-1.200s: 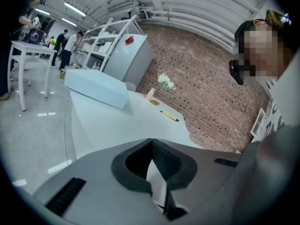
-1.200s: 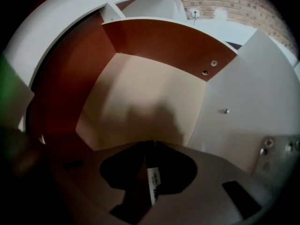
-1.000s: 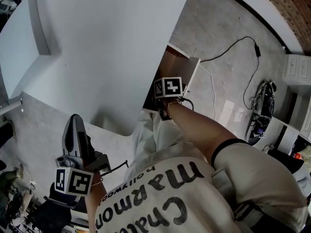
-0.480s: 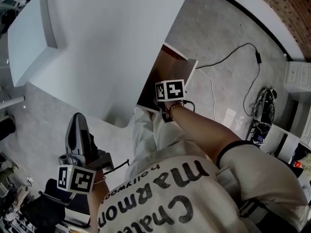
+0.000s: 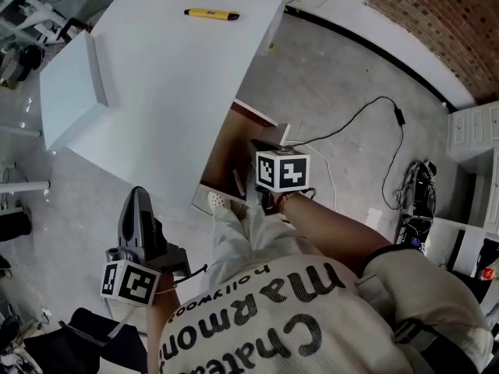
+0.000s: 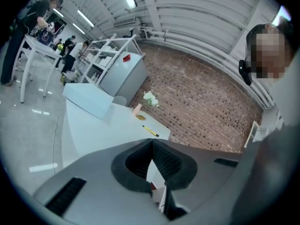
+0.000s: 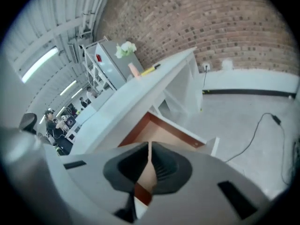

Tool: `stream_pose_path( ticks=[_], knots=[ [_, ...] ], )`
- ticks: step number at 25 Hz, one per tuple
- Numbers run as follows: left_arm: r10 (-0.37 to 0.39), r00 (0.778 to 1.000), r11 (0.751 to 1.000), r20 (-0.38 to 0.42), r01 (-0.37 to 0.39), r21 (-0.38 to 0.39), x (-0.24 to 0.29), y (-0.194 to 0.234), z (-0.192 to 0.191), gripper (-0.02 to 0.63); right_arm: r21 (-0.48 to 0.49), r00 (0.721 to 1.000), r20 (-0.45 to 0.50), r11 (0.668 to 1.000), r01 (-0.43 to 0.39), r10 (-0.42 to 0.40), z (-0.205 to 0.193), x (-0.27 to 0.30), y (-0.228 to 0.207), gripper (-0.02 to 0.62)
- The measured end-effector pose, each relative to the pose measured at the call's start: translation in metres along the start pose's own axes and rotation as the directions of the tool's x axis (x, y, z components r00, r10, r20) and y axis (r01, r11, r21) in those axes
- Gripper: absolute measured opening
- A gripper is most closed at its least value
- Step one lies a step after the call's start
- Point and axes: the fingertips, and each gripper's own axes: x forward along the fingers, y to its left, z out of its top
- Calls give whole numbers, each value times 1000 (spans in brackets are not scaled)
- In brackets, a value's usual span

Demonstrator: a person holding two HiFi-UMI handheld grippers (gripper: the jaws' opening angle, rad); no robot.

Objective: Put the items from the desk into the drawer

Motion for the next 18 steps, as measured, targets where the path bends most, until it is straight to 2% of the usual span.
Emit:
stream_pose_path(
  ticks=[3, 6, 12, 18],
  knots=[
    [-29, 999, 1000, 25, 29, -3, -6, -28, 10, 2, -7, 993, 120, 1000, -13, 14, 43, -45, 6, 9],
    [-58, 997, 998, 60, 57, 9, -7, -55, 23, 2, 2, 973, 226, 999, -38, 37, 87, -84, 12, 5],
    [-111, 986, 993, 124, 104, 63, -13, -101, 52, 2, -40, 902, 413, 992, -117, 123, 157, -158, 30, 3],
    [-137, 977, 988, 161, 123, 91, -14, -124, 71, 2, -165, 840, 500, 975, -147, 211, 199, -206, 50, 3]
  ],
)
